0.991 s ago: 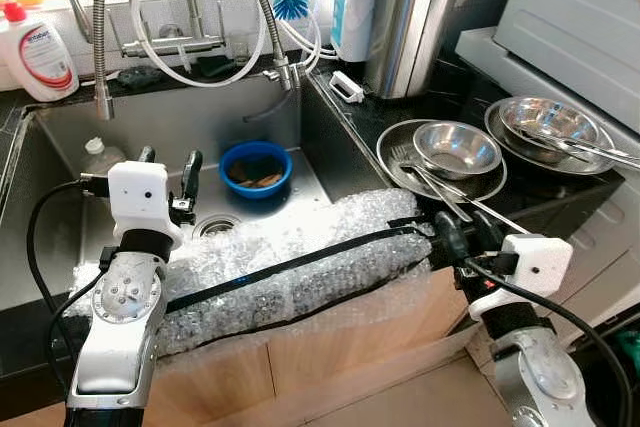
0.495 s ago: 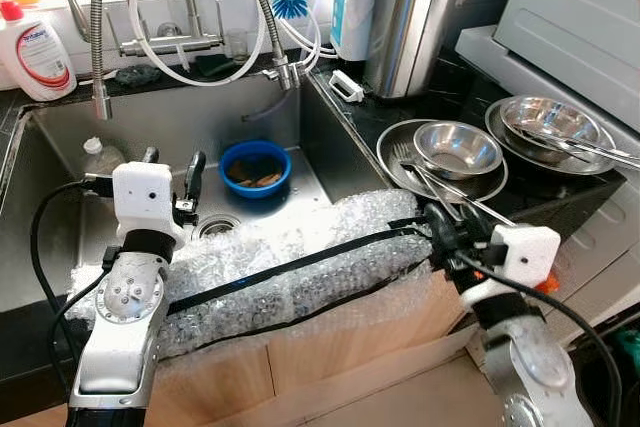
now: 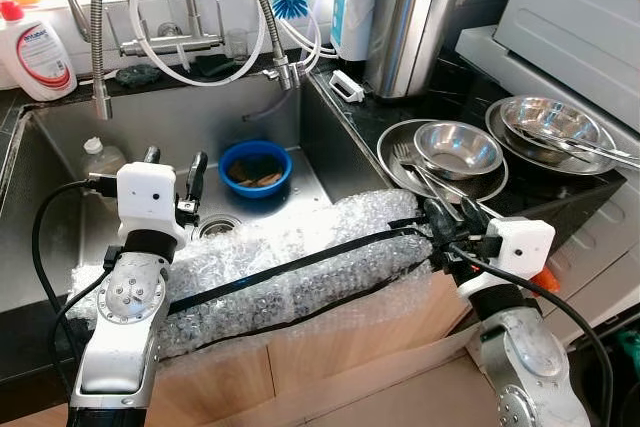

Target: Kitchen organization

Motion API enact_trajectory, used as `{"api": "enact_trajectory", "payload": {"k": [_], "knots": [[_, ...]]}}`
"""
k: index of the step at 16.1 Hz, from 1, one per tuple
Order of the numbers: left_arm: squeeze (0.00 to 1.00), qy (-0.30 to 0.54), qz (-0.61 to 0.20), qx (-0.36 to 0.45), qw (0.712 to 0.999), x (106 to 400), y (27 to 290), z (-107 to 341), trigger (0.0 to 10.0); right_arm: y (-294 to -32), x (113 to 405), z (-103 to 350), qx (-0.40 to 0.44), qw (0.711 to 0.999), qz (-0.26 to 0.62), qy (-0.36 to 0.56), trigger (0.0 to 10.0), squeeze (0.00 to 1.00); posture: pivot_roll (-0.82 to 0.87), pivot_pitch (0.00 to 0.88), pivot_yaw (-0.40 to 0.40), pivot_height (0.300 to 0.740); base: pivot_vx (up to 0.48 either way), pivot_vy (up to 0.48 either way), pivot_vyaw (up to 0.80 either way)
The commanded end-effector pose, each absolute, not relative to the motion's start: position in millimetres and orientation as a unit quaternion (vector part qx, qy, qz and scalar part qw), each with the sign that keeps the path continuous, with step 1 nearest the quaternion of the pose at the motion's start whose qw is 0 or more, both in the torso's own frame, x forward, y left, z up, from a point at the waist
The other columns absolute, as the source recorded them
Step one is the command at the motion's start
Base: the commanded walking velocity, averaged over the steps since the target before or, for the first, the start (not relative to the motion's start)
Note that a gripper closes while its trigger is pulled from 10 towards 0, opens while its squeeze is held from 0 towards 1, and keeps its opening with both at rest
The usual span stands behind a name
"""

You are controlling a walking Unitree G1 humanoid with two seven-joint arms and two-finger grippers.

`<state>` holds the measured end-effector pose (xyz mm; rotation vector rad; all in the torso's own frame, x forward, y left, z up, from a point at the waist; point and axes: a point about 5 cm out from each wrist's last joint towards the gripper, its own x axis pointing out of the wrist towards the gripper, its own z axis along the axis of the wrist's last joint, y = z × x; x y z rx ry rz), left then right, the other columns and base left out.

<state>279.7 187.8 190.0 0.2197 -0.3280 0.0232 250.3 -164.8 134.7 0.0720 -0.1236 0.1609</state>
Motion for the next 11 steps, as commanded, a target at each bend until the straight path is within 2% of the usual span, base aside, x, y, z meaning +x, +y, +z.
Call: {"api": "enact_trajectory", "payload": {"k": [1,6,7,9,10,11], "knots": [[0.00,-0.158,0.002,0.108,0.981,280.4,184.6,187.0,10.0,-165.6,251.3,132.6,0.037,0.995,0.077,-0.058,10.0,0.00,0.01,0.036,-0.040,0.740,0.000,0.000,0.00],[0.00,-0.157,0.004,0.109,0.982,281.0,185.1,186.3,10.0,-164.8,256.3,131.6,0.028,0.995,0.078,-0.057,10.0,0.00,0.01,0.039,-0.042,0.740,0.000,0.000,0.00],[0.00,-0.157,0.004,0.109,0.981,281.1,185.1,186.3,10.0,-164.5,256.8,132.0,0.028,0.995,0.078,-0.059,7.8,0.00,0.01,0.040,-0.043,0.740,0.000,0.000,0.00],[0.00,-0.158,0.005,0.109,0.981,280.8,184.9,186.4,10.0,-163.1,258.5,133.2,0.029,0.994,0.082,-0.064,0.4,0.00,0.01,0.040,-0.044,0.740,0.000,0.000,0.00],[0.00,-0.158,0.004,0.109,0.981,280.6,184.7,186.2,10.0,-162.7,259.2,133.4,0.029,0.994,0.083,-0.064,0.2,0.00,0.01,0.040,-0.045,0.740,0.000,0.000,0.00],[0.00,-0.157,0.004,0.108,0.982,280.3,184.6,185.7,10.0,-162.7,259.8,133.4,0.028,0.994,0.084,-0.064,0.7,0.00,0.01,0.041,-0.045,0.740,0.000,0.000,0.00]]}}
